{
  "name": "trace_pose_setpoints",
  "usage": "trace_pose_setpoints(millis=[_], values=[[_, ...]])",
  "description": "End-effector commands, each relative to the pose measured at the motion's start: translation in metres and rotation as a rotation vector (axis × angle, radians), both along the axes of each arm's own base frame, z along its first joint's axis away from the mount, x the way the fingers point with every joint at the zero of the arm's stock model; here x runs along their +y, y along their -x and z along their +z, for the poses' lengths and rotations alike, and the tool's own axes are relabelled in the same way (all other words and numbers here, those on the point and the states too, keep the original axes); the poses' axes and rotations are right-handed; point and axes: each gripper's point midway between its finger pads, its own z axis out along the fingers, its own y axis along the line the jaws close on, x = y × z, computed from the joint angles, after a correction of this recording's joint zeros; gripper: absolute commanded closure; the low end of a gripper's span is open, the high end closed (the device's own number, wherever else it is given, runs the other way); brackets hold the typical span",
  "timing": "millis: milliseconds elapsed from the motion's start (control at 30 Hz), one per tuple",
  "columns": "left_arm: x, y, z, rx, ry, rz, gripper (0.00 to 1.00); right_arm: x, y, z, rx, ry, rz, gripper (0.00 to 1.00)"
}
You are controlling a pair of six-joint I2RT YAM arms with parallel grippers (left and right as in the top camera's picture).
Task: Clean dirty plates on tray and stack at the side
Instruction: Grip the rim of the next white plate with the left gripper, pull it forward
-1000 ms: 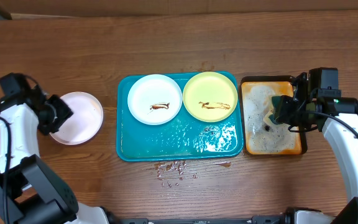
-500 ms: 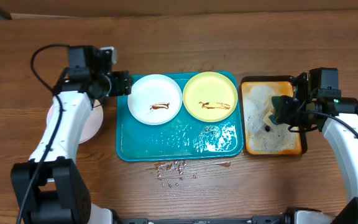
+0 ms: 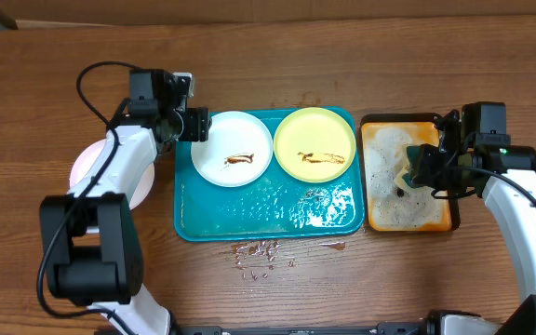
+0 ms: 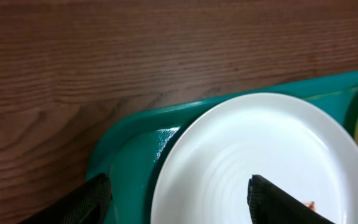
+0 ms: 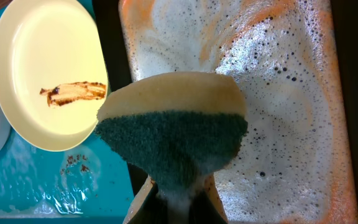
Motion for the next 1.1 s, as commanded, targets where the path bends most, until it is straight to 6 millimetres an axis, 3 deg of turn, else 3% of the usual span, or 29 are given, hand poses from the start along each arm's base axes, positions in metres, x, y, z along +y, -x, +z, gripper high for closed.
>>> trace_pose_setpoints(millis=[0,200,367,700,1067], values=[[0.000,-0.006,-0.014,0.014,-0.019,-0.019,0.28,-0.002,-0.005,0.010,-0.036,0.012,0.004,0.96],[-0.001,-0.001,-0.038,0.071,-0.010,-0.017,0.32,-0.002,-0.005,0.010,-0.035,0.011,0.004,0.96],[-0.002,0.004,-0.059,0.135,0.023,0.022,0.44,-0.001,-0.003,0.009,-0.028,0.011,0.004,0.96],[-0.010,0.017,-0.067,0.197,0.065,0.003,0.96,-0.001,-0.003,0.009,-0.028,0.010,0.004,0.96],[-0.006,0.055,-0.076,0.359,0.049,0.018,0.96,-0.001,-0.003,0.009,-0.024,0.010,0.004,0.96]])
